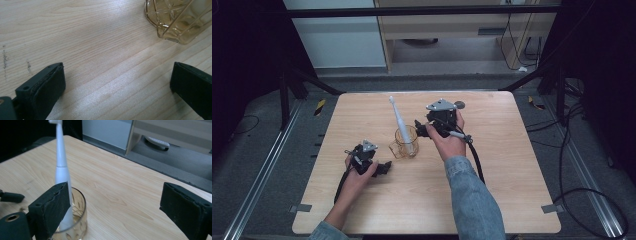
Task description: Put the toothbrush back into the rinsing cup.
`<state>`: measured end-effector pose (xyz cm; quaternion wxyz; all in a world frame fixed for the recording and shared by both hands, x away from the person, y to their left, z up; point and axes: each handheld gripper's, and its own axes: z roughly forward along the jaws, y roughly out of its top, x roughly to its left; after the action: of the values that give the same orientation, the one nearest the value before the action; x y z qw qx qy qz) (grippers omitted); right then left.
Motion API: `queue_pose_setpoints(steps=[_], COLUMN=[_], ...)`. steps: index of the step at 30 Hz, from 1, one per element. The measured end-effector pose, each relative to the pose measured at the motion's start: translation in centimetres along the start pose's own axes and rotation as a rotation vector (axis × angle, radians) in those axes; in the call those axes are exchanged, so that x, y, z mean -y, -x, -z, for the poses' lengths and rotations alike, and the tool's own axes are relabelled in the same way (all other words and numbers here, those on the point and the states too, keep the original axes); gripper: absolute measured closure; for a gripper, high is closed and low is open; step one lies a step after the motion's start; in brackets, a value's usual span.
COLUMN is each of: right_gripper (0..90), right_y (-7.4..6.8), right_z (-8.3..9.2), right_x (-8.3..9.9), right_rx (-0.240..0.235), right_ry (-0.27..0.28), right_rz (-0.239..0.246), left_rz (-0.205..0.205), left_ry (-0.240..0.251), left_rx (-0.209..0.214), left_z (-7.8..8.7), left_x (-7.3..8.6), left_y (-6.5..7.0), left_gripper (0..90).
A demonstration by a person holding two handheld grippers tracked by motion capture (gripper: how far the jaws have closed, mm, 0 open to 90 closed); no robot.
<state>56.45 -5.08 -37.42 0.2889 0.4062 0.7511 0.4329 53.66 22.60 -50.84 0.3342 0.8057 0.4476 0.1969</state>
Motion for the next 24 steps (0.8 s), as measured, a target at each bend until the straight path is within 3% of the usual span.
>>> queue_pose_setpoints(steps=[7, 24], right_gripper=[10.4, 9.9], right_y=[1.9, 5.6], right_z=[0.7, 3.0], right_x=[1.1, 3.4], right_rx=[0.02, 0.069], right_ry=[-0.032, -0.128], right_rz=[0.012, -0.028], left_rz=[0.001, 0.0], left_ry=[-0.003, -0.005], left_rx=[-0.001, -0.002], left_z=[0.0, 0.1], left_x=[0.0, 0.0], left_y=[0.0, 0.0], left_gripper=[0.0, 0.0])
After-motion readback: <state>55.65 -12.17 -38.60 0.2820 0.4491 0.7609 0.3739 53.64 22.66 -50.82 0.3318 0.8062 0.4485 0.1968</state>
